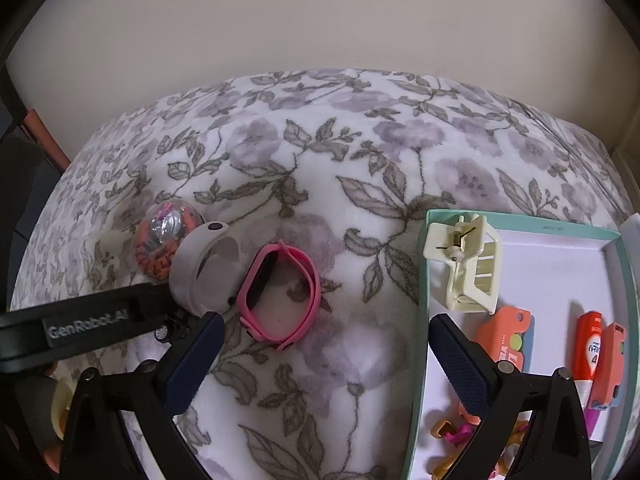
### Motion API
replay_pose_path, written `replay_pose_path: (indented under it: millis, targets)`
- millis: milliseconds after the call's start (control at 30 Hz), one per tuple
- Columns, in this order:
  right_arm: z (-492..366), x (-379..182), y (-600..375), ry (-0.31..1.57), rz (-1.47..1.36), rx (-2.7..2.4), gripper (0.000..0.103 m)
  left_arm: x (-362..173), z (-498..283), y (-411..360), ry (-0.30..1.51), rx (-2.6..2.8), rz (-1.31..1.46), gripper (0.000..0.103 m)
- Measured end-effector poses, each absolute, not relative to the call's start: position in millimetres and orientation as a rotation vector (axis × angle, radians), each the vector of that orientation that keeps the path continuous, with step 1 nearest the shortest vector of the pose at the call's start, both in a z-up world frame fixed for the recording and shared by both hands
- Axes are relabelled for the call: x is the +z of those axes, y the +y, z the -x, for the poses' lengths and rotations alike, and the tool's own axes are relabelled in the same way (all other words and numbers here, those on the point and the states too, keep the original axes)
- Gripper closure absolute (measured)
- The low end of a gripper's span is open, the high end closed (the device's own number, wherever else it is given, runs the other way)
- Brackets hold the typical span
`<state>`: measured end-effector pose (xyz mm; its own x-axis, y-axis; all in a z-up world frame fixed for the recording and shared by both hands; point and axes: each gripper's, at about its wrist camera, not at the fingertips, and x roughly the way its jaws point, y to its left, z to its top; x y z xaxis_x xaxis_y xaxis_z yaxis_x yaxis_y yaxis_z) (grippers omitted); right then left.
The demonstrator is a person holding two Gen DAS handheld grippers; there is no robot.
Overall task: Organize rigid objects
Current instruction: 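Move both open tools back over the pile of toys, then grasp the pink watch with right tool while left grasps the black toy car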
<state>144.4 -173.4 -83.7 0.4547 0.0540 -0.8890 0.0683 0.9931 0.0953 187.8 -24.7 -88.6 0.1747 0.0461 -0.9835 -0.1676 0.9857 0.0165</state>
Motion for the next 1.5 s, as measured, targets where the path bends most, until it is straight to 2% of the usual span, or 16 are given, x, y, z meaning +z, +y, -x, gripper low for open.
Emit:
replay_pose_path:
  millis: [867, 933, 1067, 1167, 1500]
  targets:
    - [-143.5, -82.9, -172.3, 1.113, -0.030, -0.001, 0.001, -89.1, -173.6, -56.7, 1.407, 0.094, 0.020, 0.002]
    - [-143.4, -82.2, -171.1, 1.102, -0.041, 0.007, 0.007, -88.3, -173.7, -56.7, 1.408, 0.101, 0.026, 0.002]
    - [-143.2, -83.8, -166.7, 1.091, -0.011, -0.007, 0.008, -92.5, -174.6, -54.1, 1.426, 0.085, 0.066, 0.003]
    - [-143.4, -83.4, -168.5, 1.084, -0.001, -0.015, 0.013, -92.6, -174.8, -52.7, 1.427, 0.085, 0.080, 0.004]
    - [-141.2, -69.9, -158.5, 1.031, 0.056, 0.010, 0.017, -95.0, -179.9, -52.5, 1.426, 0.092, 0.106, 0.008]
